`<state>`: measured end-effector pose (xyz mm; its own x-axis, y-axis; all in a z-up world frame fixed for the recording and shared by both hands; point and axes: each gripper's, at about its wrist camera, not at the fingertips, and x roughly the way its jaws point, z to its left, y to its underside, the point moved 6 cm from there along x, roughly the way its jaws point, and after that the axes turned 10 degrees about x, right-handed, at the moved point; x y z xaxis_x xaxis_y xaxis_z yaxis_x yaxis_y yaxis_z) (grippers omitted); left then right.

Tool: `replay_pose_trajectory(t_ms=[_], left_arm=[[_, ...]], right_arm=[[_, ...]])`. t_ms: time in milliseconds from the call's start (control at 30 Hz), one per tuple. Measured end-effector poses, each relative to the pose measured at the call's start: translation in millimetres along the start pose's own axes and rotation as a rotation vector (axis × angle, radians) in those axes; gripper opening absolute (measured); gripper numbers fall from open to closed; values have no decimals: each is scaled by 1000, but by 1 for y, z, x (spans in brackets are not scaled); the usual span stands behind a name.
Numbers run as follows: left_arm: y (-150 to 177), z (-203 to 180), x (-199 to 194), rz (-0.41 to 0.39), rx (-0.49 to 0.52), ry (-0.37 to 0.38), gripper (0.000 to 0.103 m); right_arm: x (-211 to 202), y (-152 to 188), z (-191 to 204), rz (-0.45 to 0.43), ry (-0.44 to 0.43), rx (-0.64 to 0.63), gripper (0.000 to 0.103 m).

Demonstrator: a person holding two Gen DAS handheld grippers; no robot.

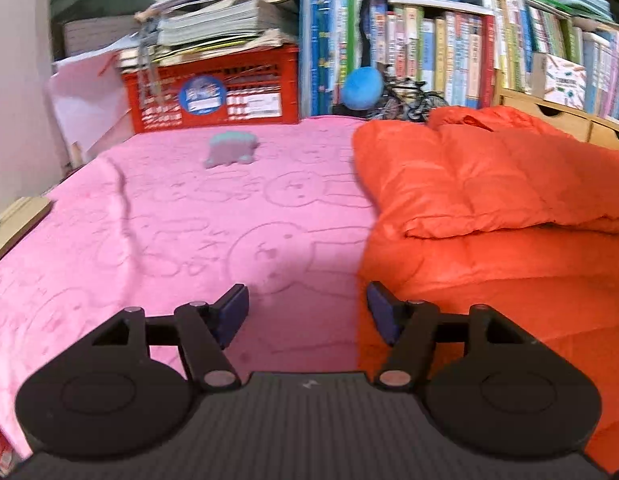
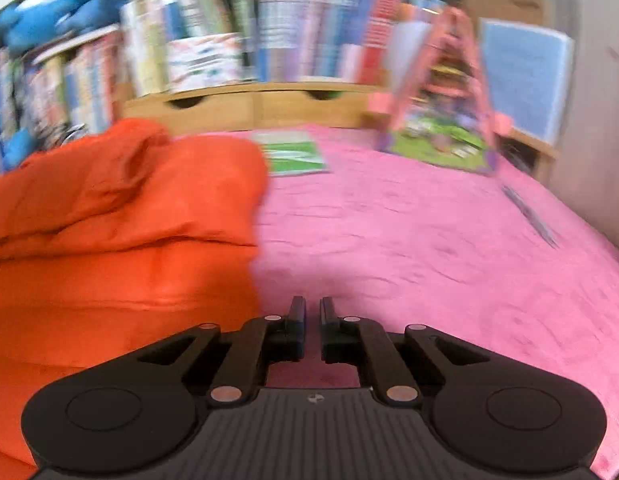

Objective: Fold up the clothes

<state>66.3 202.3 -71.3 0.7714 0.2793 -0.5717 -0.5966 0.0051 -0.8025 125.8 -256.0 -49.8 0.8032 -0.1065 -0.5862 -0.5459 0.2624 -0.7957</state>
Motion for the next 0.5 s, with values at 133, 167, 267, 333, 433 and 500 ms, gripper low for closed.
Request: replay_pose_trajectory(t_ms=[133,167,267,333,433,500], left_arm=[[-13,-35,-30,-69,11,114,57],[-17,-48,-37,-90,21,158,57],[-27,-86,-55,-138,57,283,57],[-27,-111,-53,-124,90,336,57],[-22,-136,-42,-85,118,372,57],[-18,-142,-34,-67,129,369,57]], right_arm=[[-31,4,17,-62,-114,16,16],[-35,9,33,-45,-167,-2,20],[-47,25,81,7,-325,-58,24],[-55,36,113,42,-430,-95,24],[-66,52,156,94,-562,-147,24],[-64,58,165,119,-580,-155,24]])
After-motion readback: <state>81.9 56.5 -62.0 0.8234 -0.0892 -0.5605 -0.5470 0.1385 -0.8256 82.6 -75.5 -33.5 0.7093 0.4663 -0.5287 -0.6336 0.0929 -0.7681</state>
